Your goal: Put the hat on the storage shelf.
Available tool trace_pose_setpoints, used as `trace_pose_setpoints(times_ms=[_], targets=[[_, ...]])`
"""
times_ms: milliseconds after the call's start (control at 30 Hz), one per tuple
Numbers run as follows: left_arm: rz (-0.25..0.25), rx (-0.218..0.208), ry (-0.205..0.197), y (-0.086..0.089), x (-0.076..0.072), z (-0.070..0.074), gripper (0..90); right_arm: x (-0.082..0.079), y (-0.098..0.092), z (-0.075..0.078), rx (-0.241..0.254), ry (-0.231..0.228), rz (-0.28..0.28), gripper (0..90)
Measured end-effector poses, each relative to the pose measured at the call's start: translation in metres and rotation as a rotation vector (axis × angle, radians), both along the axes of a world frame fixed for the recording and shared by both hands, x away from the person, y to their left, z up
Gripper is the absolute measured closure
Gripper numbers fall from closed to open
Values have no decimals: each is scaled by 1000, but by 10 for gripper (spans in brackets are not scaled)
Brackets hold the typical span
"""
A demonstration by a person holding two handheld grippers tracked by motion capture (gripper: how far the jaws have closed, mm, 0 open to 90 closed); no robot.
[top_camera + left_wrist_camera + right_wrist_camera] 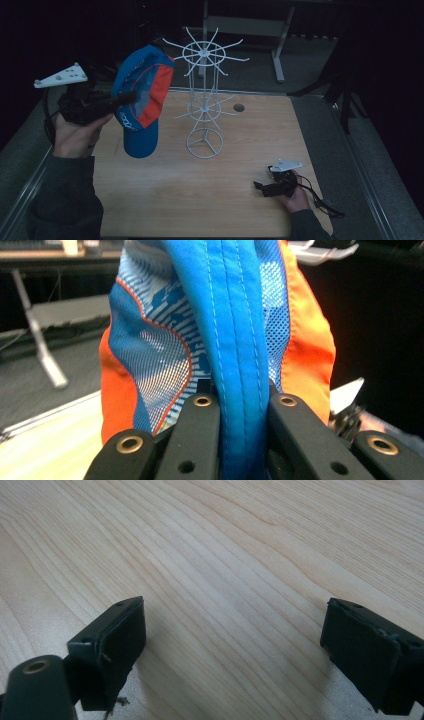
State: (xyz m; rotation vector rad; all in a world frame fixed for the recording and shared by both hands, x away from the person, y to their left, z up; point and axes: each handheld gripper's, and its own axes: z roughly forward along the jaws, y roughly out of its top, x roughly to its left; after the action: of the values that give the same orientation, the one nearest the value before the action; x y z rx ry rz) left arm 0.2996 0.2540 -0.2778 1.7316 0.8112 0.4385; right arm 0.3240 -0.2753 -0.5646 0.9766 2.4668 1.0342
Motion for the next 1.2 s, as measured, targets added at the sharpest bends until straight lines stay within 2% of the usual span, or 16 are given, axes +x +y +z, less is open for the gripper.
trace_pose_setpoints(times_ms=[133, 267, 500, 800, 1000, 1200], targets=[[10, 75, 14, -8, 2, -3, 858, 0, 0, 0, 0, 0, 0, 107], [18, 97, 16, -12, 4, -4, 837, 0, 0, 0, -1, -2, 1, 107], [28, 88, 8, -15, 5, -4, 783, 0, 0, 0, -3, -2, 2, 108], [60, 39, 8, -10, 7, -3, 550, 0, 0, 0, -3, 1, 1, 107], [83, 33, 11, -10, 7, -3, 448, 0, 0, 0, -3, 1, 1, 107], [104, 46, 8, -10, 6, -3, 399, 0, 0, 0, -3, 2, 1, 107]])
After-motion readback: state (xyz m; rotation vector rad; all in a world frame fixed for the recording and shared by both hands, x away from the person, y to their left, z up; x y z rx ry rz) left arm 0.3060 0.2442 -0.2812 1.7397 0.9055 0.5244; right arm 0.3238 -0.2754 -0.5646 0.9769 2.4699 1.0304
